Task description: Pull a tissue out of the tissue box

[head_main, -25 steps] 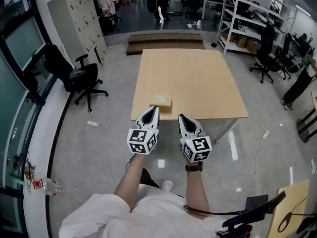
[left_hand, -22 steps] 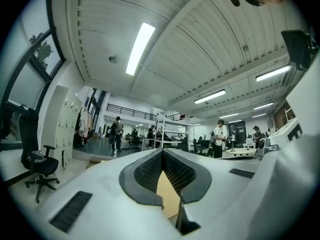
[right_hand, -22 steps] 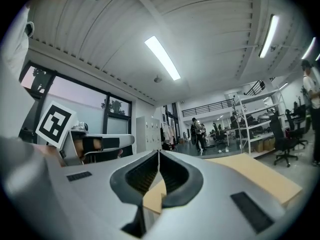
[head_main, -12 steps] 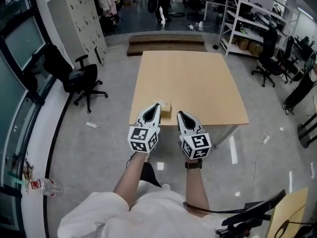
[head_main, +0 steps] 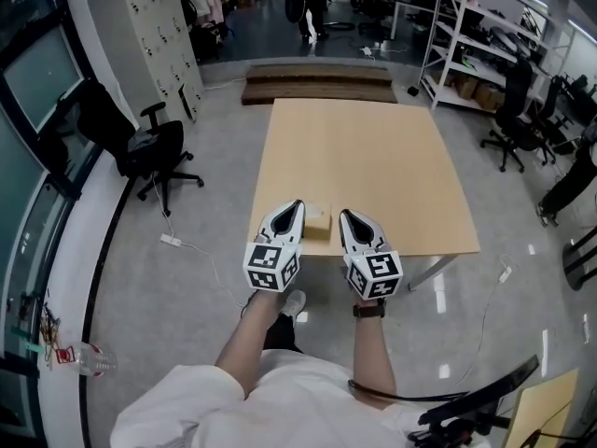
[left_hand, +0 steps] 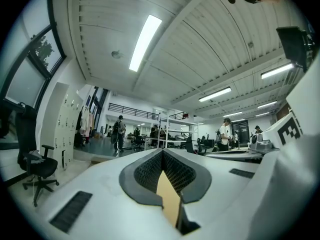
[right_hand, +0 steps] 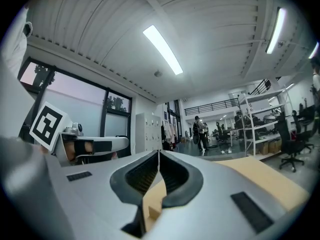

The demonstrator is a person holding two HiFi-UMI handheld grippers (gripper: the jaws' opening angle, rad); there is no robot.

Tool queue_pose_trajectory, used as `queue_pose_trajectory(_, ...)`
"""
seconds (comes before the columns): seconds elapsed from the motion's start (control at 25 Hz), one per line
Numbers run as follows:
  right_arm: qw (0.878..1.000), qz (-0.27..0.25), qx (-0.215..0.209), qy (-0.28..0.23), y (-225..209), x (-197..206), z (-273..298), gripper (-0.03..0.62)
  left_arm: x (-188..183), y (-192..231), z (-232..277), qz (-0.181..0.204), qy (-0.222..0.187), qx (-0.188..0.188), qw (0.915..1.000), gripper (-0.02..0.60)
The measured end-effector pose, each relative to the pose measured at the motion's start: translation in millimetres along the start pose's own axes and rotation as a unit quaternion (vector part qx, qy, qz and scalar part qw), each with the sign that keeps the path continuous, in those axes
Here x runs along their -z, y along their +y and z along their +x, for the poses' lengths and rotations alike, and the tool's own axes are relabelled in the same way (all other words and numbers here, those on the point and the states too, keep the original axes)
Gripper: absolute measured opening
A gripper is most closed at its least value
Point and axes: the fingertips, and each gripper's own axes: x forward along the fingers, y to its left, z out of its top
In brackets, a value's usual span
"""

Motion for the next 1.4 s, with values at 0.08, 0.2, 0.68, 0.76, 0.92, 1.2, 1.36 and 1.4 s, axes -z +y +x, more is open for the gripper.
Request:
queue_pose_trajectory(0.08,1.0,-0.001,0.0,0.003,-6.3,2.9,20.9,0.011,2.3,17.5,13.8,-0.002,-0.001,-0.002,1.0,-0.009)
queue_pose_trajectory(0.2,1.0,-0.005,-0.002,0.01,-16.7,6.9,56.0,0.011,8.1,45.8,38.0,-0.006,0.003,-0.007,1.0,-0.009)
queue_pose_trajectory(0.68,0.997,-0.01,-0.016,0.079,-51.6,39.3,175.5,0.011,22.5,122.3,125.8,-0.006,0.038,-0.005,0.9992,-0.009)
queue_pose_trajectory(0.76,0.994,-0.016,-0.016,0.104,-54.1,60.6,186.9,0.011,37.1,127.8,134.2,-0.009,0.055,-0.001,0.9984,-0.009)
queue_pose_trajectory(0.92,0.987,-0.024,-0.027,0.157,-52.1,108.9,203.0,0.012,66.7,136.4,143.9,-0.018,0.084,0.006,0.9962,-0.009)
queue_pose_trajectory(1.2,0.969,-0.022,-0.047,0.24,-46.2,189.0,208.6,0.047,110.7,143.4,148.5,-0.025,0.13,0.003,0.9912,-0.009)
queue_pose_trajectory(1.36,0.955,-0.023,-0.039,0.294,-45.3,226.8,213.1,0.165,123.3,148.2,148.7,-0.025,0.148,0.001,0.9886,-0.009)
queue_pose_trajectory(1.4,0.952,-0.023,-0.037,0.304,-44.3,235.2,215.4,0.194,125.8,150.8,148.3,-0.025,0.151,0.0,0.9881,-0.009)
